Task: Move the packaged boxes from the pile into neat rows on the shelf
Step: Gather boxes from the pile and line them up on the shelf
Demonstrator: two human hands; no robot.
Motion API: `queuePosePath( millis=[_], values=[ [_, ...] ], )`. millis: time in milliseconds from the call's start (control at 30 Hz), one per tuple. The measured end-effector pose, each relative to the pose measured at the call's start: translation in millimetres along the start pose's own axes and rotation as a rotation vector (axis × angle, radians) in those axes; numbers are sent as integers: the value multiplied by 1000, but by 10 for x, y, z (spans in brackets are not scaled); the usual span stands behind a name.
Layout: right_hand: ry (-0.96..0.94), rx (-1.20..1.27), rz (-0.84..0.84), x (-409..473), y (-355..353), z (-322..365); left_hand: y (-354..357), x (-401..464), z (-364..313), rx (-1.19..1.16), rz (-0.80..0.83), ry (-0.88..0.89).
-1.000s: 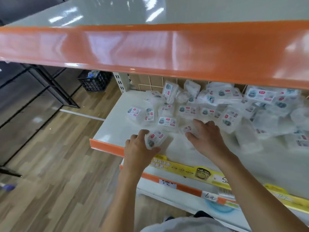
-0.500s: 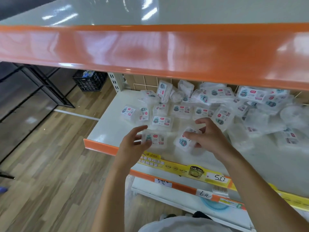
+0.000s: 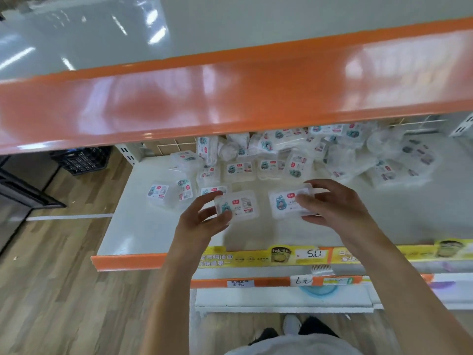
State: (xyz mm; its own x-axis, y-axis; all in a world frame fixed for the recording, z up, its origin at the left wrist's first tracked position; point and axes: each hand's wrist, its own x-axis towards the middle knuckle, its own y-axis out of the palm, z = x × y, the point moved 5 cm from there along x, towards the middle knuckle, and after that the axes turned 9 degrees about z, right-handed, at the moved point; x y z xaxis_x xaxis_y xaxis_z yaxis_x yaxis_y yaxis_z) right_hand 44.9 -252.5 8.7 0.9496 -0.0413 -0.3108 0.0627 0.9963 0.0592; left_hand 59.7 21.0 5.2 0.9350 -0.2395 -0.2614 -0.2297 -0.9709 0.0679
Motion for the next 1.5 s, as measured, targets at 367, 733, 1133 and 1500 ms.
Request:
queuePosePath(
  millis=[367,733,1133,1500],
  values=[
    [-152,182,-494,-945,-884,-143,1109,339,-86,162,393,7],
    [-198,242,-747,-1803,-1958,-388,2572,434,2,199,637,21],
    [-202,216,-777,-2663,-3669,-439,4646,73,254,157,688,-1],
    [-174,239,-782,-2879,-4946,-470,5936,55,309,170,690,0]
  ],
)
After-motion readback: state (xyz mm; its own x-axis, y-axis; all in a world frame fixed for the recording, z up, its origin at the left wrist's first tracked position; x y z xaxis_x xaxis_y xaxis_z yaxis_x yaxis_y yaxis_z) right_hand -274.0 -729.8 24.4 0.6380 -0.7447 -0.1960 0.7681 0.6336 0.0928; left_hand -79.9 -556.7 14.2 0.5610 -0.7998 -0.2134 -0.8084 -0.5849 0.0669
